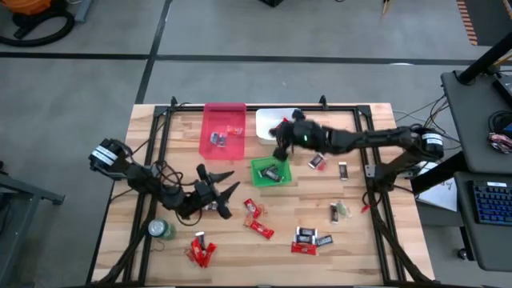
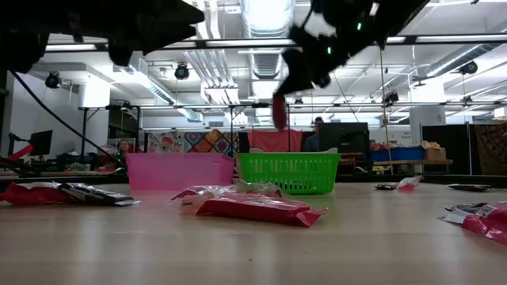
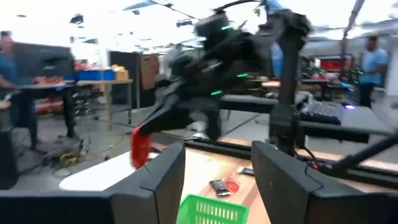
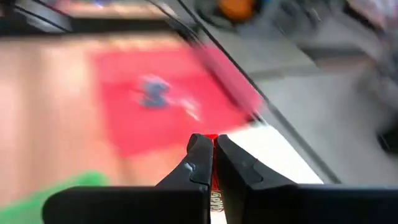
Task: Sort candy
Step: Put the red chocolate bar into the white bin, then put the brown chocolate bar into the green bin
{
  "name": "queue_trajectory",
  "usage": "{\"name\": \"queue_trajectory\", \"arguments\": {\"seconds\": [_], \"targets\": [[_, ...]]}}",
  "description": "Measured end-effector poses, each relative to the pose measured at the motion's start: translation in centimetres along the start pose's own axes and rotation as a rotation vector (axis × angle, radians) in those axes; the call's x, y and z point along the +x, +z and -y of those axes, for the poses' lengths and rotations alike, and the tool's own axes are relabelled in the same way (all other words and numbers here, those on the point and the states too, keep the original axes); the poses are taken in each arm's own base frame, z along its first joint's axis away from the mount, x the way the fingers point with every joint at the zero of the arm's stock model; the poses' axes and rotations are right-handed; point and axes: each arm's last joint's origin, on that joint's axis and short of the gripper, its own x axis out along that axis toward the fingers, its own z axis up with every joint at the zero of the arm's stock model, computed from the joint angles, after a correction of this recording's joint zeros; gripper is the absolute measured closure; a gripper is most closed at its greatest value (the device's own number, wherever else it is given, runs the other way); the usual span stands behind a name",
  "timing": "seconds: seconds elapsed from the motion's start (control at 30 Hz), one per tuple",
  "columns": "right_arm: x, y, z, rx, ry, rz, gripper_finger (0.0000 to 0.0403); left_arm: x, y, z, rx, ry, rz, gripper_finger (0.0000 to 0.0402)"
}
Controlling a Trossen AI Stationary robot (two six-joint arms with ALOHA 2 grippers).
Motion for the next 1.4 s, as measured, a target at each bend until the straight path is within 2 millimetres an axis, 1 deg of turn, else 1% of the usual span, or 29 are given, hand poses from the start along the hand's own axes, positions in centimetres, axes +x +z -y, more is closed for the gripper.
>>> {"name": "queue_trajectory", "arguments": {"seconds": [0.1, 0.13, 0.23, 0.33, 0.43, 0.5, 0.57, 0.73, 0.9, 1.03, 1.2, 1.3, 1.4], "targets": [[1.9, -1.7, 3.3, 0.066, -0.084, -0.084, 0.0394, 1.2, -0.1, -0.7, 0.059, -0.044, 0.000, 0.0244], [2.6, -2.3, 4.3, 0.085, -0.088, -0.106, 0.0394, 1.6, -0.2, -1.0, 0.091, -0.052, -0.009, 0.0246], [4.4, -3.7, 6.8, 0.169, -0.027, -0.107, 0.0394, 2.8, -0.4, -2.2, 0.191, -0.049, -0.063, 0.0254], [6.1, -5.1, 8.4, 0.260, 0.016, -0.109, 0.0394, 3.6, 0.0, -3.5, 0.185, -0.058, -0.121, 0.0262], [7.1, -6.3, 9.3, 0.300, 0.006, -0.138, 0.0393, 3.8, 0.2, -4.6, 0.149, -0.101, -0.192, 0.0270], [7.5, -6.7, 9.4, 0.303, 0.004, -0.149, 0.0386, 3.7, 0.5, -5.1, 0.134, -0.111, -0.233, 0.0275], [7.8, -6.9, 9.4, 0.304, 0.006, -0.157, 0.0371, 3.6, 0.9, -5.3, 0.132, -0.112, -0.263, 0.0278], [7.8, -7.0, 9.4, 0.315, 0.005, -0.161, 0.0302, 3.2, 1.4, -5.7, 0.141, -0.113, -0.334, 0.0279], [7.0, -6.0, 9.6, 0.316, 0.004, -0.132, 0.0228, 3.2, 1.3, -5.7, 0.151, -0.099, -0.446, 0.0279], [5.7, -4.9, 9.8, 0.340, 0.002, -0.121, 0.0184, 3.3, 1.5, -5.6, 0.172, -0.084, -0.594, 0.0278], [3.8, -3.5, 9.2, 0.331, 0.023, -0.126, 0.0157, 3.2, 2.3, -5.4, 0.188, -0.087, -0.733, 0.0278], [2.7, -2.8, 8.1, 0.314, 0.056, -0.131, 0.0155, 3.0, 2.4, -5.4, 0.198, -0.096, -0.784, 0.0278], [1.6, -2.1, 6.6, 0.295, 0.101, -0.149, 0.0159, 2.7, 2.2, -5.3, 0.173, -0.152, -0.856, 0.0278]]}}
